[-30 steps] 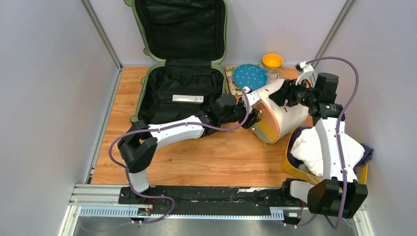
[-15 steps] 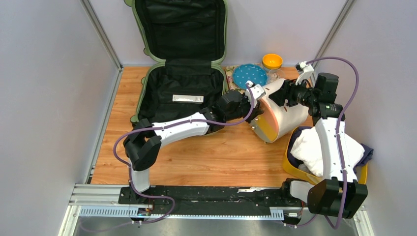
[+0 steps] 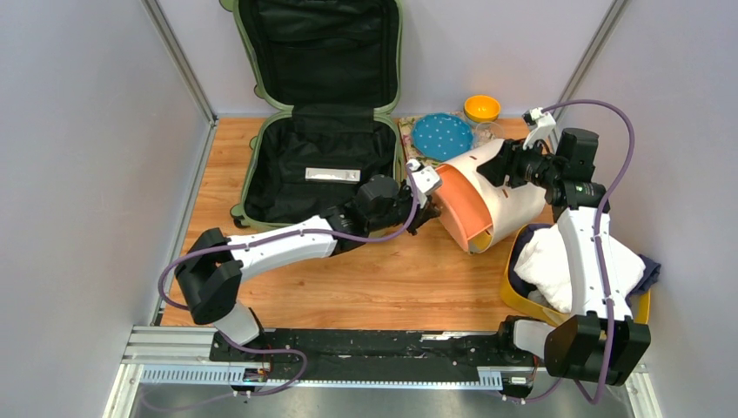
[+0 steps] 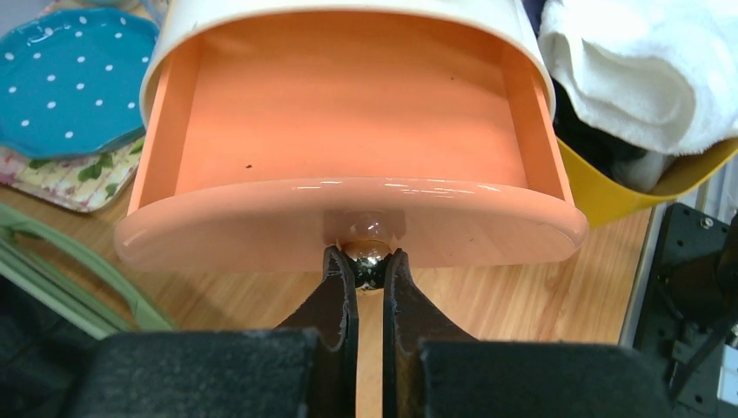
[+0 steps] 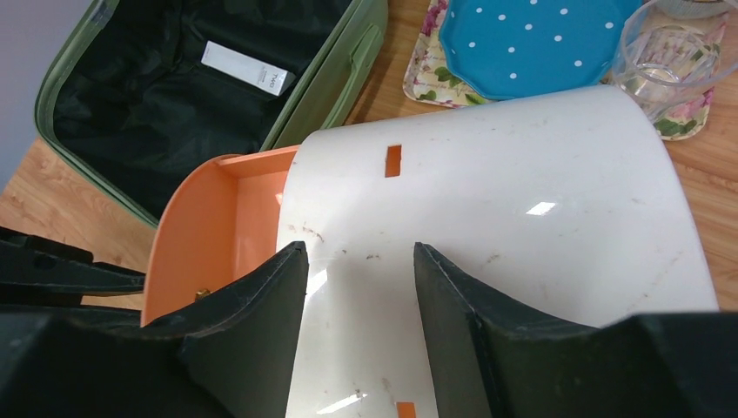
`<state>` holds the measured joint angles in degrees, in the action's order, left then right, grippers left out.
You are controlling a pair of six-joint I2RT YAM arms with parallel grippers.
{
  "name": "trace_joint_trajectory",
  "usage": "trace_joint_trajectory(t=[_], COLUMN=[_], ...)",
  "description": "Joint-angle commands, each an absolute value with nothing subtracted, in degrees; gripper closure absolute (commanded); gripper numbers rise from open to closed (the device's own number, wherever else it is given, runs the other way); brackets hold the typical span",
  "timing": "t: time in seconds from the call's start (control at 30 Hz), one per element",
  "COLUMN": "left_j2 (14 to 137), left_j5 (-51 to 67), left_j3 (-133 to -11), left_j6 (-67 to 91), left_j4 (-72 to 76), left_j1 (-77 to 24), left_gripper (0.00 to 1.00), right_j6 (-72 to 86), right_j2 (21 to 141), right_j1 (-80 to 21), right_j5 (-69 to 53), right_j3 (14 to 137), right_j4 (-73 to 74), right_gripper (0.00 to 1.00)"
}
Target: Open, take out, and arrange the luggage
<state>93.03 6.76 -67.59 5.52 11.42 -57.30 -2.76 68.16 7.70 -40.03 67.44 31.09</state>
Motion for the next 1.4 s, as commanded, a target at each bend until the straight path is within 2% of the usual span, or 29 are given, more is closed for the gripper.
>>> trace_joint_trajectory(t=[0.0, 0.1, 0.13, 0.17, 0.23, 0.27, 0.33, 0.43, 0.5, 0.67, 0.77, 0.83, 0.93, 1.03, 1.1, 1.37], left_j2=[87.2, 86.2, 86.3, 86.9, 87.4, 87.3, 86.7, 83.9, 80.8, 78.9, 85.1, 90.8, 100.4, 106.0, 107.1, 115.5], left_j5=[7.9, 8.9, 9.1, 9.8, 10.5, 10.8, 12.9, 22.8, 35.5, 45.3, 44.8, 46.0, 44.9, 46.3, 46.8, 44.0], left_j3=[-63.8, -62.1, -62.6, -63.1, -64.9, -65.5, -66.6, -66.1, -65.1, -67.1, -73.5, -83.5, -93.4, -94.1, -91.9, -92.4], left_j6=[2.3, 2.2, 2.5, 2.5, 1.5, 1.1, 0.1, -1.1, -4.4, -15.2, -30.5, -42.7, -53.2, -64.9, -70.4, -84.1], left_j4=[7.6, 7.4, 7.6, 7.5, 6.2, 5.2, 1.3, -5.0, -7.5, -19.8, -30.3, -42.4, -50.7, -50.2, -44.5, -40.3], left_j1=[-57.8, -57.8, -57.8, -57.8, -57.8, -57.7, -57.0, -52.6, -45.8, -31.0, -22.6, -16.9, -10.8, -6.4, -5.3, -4.6], left_gripper=[1.0, 1.0, 0.96, 0.68, 0.33, 0.2, 0.2, 0.19, 0.19, 0.18, 0.18, 0.21, 0.23, 0.25, 0.25, 0.26], right_j6=[-2.0, -2.2, -2.2, -2.0, -1.8, -1.9, -1.9, -2.0, -2.4, -3.1, -3.2, -3.3, -3.3, -3.8, -4.1, -4.5], right_j2=[70.1, 70.2, 70.3, 70.5, 70.6, 70.7, 70.7, 70.8, 70.8, 70.9, 71.4, 71.4, 71.3, 71.4, 71.5, 72.2], right_j1=[8.0, 8.0, 8.0, 8.0, 8.0, 8.0, 8.0, 8.0, 8.0, 8.0, 8.0, 8.0, 8.0, 8.0, 8.0, 8.0], right_j5=[-36.7, -37.0, -37.0, -37.1, -37.2, -37.4, -37.4, -37.2, -37.2, -37.4, -37.7, -37.7, -37.5, -37.3, -37.2, -36.4], right_j3=[65.1, 65.1, 65.1, 65.1, 65.3, 65.4, 65.5, 65.8, 66.1, 66.1, 66.5, 66.9, 67.1, 67.2, 67.3, 68.3], right_j4=[38.0, 37.9, 37.8, 37.8, 37.8, 37.8, 37.8, 37.8, 38.1, 38.8, 39.4, 39.7, 40.3, 41.1, 41.8, 43.5], right_gripper=[0.45, 0.45, 0.45, 0.45, 0.45, 0.45, 0.45, 0.45, 0.45, 0.45, 0.45, 0.45, 0.45, 0.45, 0.45, 0.45])
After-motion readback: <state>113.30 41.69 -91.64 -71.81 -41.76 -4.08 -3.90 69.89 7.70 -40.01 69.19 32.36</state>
